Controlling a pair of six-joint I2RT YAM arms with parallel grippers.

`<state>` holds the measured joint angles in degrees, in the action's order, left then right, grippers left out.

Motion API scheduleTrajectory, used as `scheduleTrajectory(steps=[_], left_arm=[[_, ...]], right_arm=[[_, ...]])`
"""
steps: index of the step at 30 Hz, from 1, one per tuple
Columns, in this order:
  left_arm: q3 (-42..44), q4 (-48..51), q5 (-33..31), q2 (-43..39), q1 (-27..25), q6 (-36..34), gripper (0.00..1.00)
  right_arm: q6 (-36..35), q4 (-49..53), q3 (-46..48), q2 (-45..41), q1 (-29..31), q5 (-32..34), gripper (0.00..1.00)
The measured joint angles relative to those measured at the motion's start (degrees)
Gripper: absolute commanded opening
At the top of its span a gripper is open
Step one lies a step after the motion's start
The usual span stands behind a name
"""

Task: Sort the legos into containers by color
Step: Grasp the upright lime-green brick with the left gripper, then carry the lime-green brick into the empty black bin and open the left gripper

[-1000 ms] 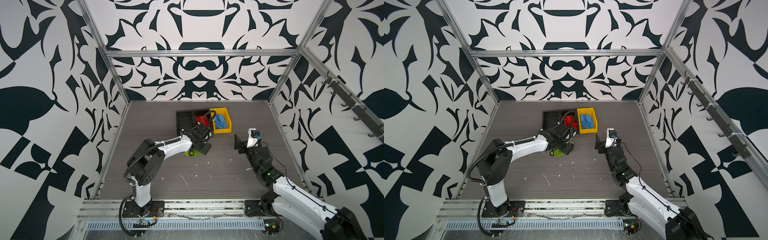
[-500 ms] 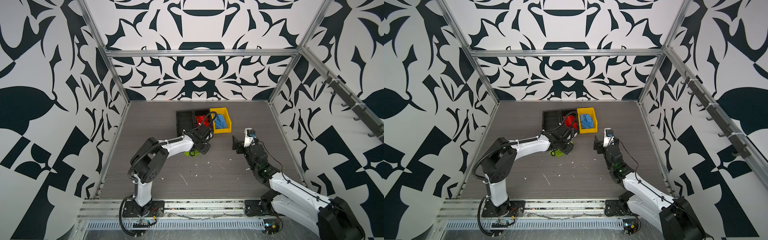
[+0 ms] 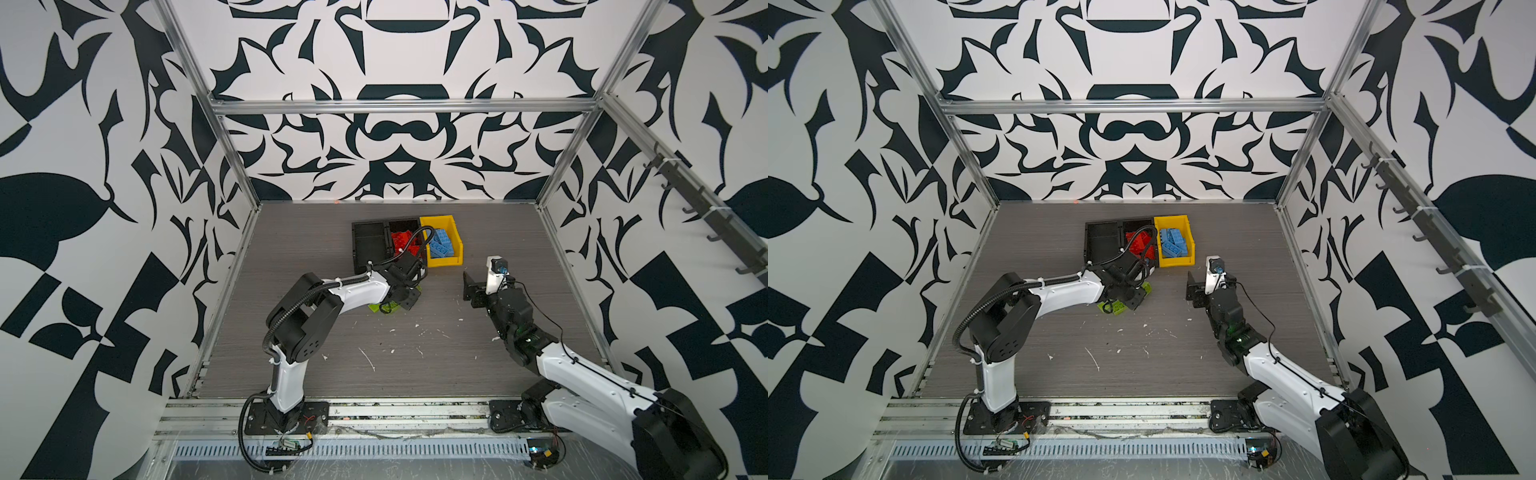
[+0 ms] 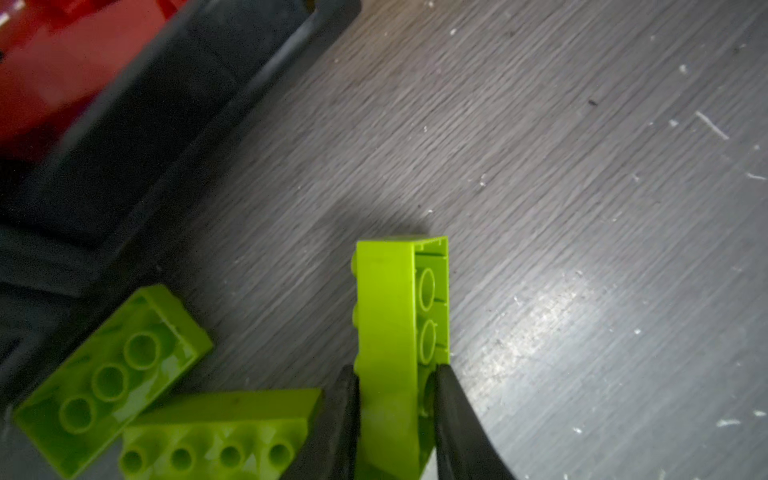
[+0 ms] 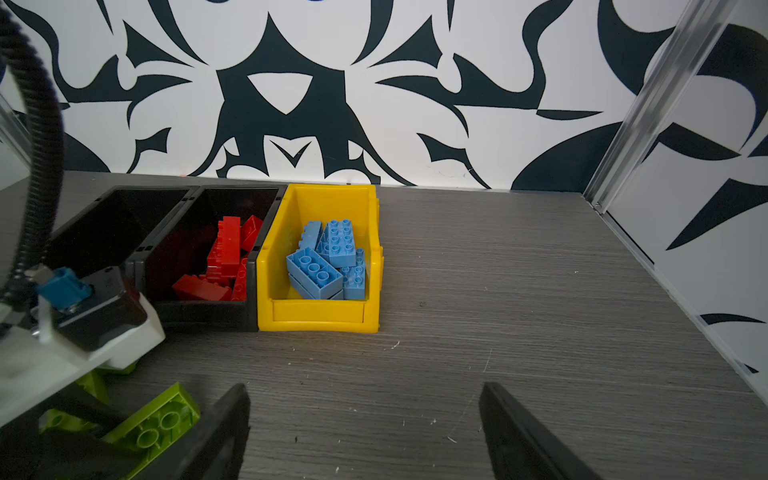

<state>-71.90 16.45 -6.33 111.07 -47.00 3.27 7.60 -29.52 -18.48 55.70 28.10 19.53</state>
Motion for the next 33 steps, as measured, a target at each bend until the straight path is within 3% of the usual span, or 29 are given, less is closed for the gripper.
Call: scheduleTrajectory(steps=[6,14,22,33], left_arm=[[0.94,-1.20,0.96,-1.40,0.00,0.92,0.24],[1.36,-0.28,0.50,-9.40,1.46,2.03,0.24],[2.54,0.55,-0.11,-17.00,8.35,1.77,0.25],[-0.22,1.79,1.64,-15.96,18.12,-0.87,0.26]], right_arm=[[0.00,-0.02,-0.11,0.00,0.00,-0.04,0.89],[0.00,0.09,-0.13,0.39,0.00,-0.42,0.89],[0.00,1.09,-0.98,0.61,0.00,-0.92,0.90],[0.00,1.40,-1.03,1.09,0.00,-1.49,0.90]])
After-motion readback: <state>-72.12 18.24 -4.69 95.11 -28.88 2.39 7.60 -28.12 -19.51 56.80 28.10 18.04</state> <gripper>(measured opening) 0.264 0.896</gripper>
